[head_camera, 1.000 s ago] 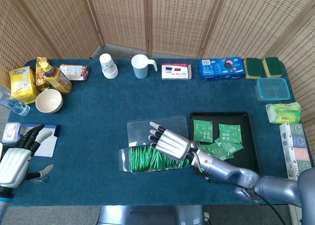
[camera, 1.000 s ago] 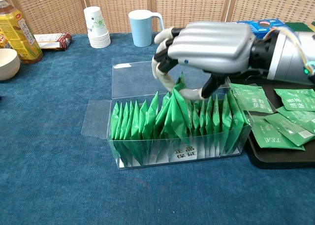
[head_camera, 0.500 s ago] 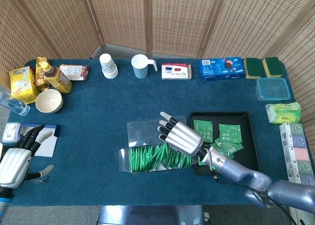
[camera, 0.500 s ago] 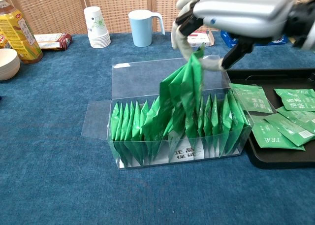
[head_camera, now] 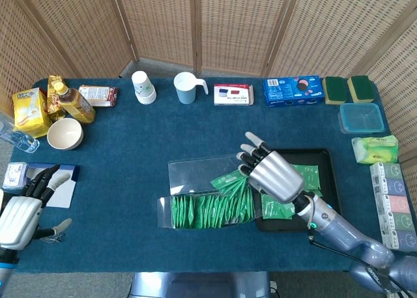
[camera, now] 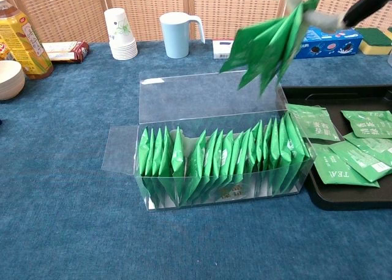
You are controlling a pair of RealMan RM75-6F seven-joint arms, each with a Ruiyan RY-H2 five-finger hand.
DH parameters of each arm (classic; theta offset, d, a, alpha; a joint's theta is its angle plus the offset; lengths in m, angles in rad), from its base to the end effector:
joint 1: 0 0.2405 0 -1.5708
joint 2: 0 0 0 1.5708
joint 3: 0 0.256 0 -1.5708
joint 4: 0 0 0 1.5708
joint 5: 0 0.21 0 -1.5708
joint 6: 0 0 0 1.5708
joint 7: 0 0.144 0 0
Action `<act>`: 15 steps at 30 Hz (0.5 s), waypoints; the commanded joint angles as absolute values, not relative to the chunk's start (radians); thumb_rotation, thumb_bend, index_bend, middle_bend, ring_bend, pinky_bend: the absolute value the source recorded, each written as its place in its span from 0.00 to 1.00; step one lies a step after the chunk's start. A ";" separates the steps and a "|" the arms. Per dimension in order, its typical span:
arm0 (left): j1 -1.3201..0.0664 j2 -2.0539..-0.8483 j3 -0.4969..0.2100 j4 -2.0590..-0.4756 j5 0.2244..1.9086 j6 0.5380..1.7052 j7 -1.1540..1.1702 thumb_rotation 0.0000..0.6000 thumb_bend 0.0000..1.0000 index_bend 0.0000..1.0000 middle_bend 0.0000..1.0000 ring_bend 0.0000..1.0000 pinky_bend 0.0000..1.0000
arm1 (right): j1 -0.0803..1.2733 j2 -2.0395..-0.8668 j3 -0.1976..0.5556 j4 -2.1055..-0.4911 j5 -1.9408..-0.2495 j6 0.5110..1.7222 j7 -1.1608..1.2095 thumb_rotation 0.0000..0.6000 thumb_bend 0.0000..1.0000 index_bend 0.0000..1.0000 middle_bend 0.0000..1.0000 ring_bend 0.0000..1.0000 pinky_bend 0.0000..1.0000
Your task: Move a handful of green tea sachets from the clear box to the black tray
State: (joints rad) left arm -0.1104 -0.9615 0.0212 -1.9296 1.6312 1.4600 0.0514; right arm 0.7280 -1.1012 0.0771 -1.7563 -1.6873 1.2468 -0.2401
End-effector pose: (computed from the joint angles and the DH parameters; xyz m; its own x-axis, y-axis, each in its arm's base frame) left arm -0.2424 0.1661 0.1635 0.3129 0.0933 0.9452 0.9412 -0.1642 -0.2954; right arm -0.1061 -0.3013 0.1163 0.5304 0.1981 0.8243 -0.5105 -0.7016 0.4971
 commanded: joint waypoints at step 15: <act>-0.108 -0.956 0.020 -1.934 1.632 1.465 0.058 1.00 0.15 0.13 0.00 0.00 0.14 | 0.661 -1.053 0.106 -1.679 -1.592 1.248 -0.201 1.00 0.47 0.67 0.38 0.26 0.11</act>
State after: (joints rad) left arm -0.1077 -0.9561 0.0203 -1.9339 1.6317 1.4650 0.0578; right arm 0.6676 -1.0509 0.1053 -1.6958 -1.6064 1.2563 -0.2060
